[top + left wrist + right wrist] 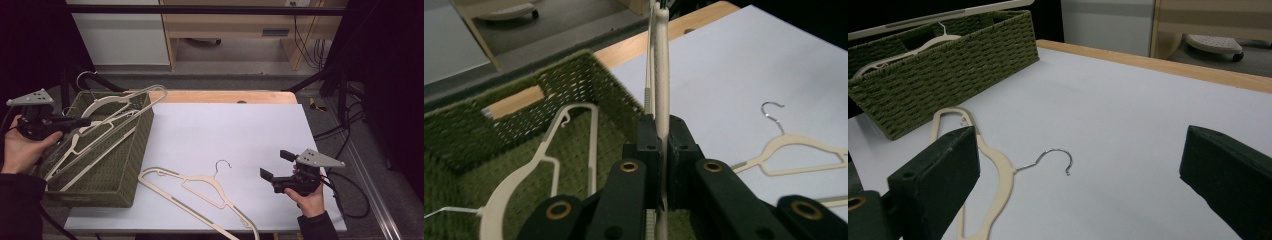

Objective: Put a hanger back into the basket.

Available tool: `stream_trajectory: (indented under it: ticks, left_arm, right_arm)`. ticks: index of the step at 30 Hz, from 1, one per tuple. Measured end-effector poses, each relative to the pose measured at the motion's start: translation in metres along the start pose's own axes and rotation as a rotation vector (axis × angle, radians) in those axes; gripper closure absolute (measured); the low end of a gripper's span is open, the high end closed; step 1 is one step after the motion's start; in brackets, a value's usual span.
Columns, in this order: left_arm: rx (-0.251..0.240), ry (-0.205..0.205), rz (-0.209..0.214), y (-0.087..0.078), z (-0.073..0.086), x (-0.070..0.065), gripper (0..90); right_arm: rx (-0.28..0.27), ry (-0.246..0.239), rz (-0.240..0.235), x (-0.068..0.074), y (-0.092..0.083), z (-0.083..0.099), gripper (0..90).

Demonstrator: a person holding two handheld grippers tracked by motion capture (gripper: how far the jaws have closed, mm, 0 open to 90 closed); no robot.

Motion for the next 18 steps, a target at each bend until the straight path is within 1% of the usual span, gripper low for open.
stream_trajectory:
  ticks: [1,2,4,5,6,8,10,15,16,18]
  left_arm:
    - [0.007,0.002,-0.007,0.001,0.002,0.005,86.4]
    - [0.011,-0.008,-0.007,0.002,0.005,0.010,86.3]
    - [0.016,-0.014,-0.008,0.003,0.009,0.017,86.3]
    - [0.013,-0.023,-0.005,0.003,0.011,0.020,86.4]
    - [0.013,-0.022,-0.005,0.003,0.012,0.024,86.4]
    - [0.009,-0.040,-0.006,0.002,0.015,0.031,86.4]
    - [-0.004,-0.060,0.003,0.000,0.016,0.037,86.4]
    - [-0.017,-0.079,0.002,-0.008,0.020,0.049,86.4]
    - [-0.018,-0.084,-0.007,-0.009,0.021,0.051,86.4]
    - [-0.018,-0.095,-0.011,-0.012,0.023,0.056,86.3]
  right_arm:
    - [-0.001,0.001,0.001,0.000,0.000,0.000,3.3]
    - [-0.005,0.003,0.002,0.000,0.000,0.000,3.4]
    - [-0.003,0.001,0.000,0.000,0.000,0.000,3.4]
    - [-0.002,0.004,0.003,0.000,0.001,0.000,3.4]
    - [0.000,0.001,0.004,0.000,0.001,0.000,3.3]
    - [0.001,0.001,0.004,0.000,0.001,0.000,3.3]
    - [0.001,0.000,0.005,0.000,0.001,0.000,3.3]
    - [0.001,0.002,0.005,0.000,0.000,0.000,3.3]
    - [0.000,0.003,0.003,0.000,0.000,0.000,3.3]
    - [-0.001,0.003,0.006,0.000,0.000,0.000,3.3]
Point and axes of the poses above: each handheld gripper's, and its own axes: y roughly forward along the jaws, z roughly out of its underside, x roughly to its left, the point moved 4 cm from there along y, roughly forward along the jaws, and after that the axes turned 15 degrees about -y, right-handed, at the moved point
